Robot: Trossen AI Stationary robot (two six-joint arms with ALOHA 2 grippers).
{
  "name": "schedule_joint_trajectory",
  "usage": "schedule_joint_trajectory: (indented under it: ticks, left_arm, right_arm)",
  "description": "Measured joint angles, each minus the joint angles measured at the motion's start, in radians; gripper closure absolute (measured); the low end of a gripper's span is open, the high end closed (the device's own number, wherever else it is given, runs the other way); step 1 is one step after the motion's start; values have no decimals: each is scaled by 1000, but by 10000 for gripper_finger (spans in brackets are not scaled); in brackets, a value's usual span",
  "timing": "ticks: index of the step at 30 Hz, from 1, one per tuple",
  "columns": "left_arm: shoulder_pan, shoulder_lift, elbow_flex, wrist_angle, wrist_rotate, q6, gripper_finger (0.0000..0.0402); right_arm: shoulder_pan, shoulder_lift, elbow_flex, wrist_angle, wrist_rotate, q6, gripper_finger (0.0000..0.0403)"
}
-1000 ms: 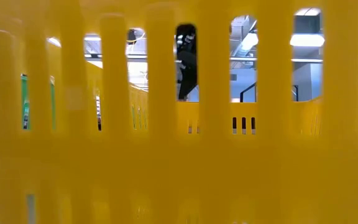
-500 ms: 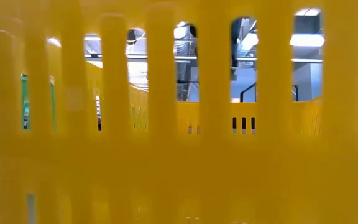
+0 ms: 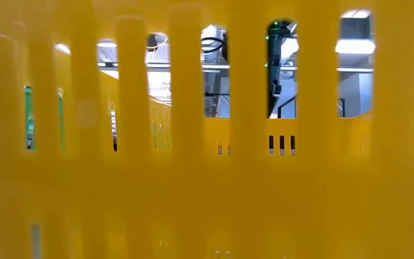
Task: Stack baskets on shelf by color
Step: Adjust the colored bins on the shelf
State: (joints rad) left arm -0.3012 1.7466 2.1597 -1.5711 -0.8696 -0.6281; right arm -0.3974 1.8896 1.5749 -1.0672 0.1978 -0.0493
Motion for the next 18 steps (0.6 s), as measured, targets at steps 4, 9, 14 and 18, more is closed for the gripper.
schedule_joint_trajectory:
  ticks: [4, 9, 14, 18]
  left_arm:
    - [0, 0, 0, 0, 0, 0, 401]
    - [0, 0, 0, 0, 0, 0, 401]
    - [0, 0, 0, 0, 0, 7, 401]
    - [1, 0, 0, 0, -1, 14, 401]
  right_arm:
    - [11, 0, 0, 19, -30, 18, 403]
    - [34, 0, 0, 45, -42, 21, 403]
    - [53, 0, 0, 24, -44, 23, 403]
    - [65, 0, 0, 21, -43, 19, 403]
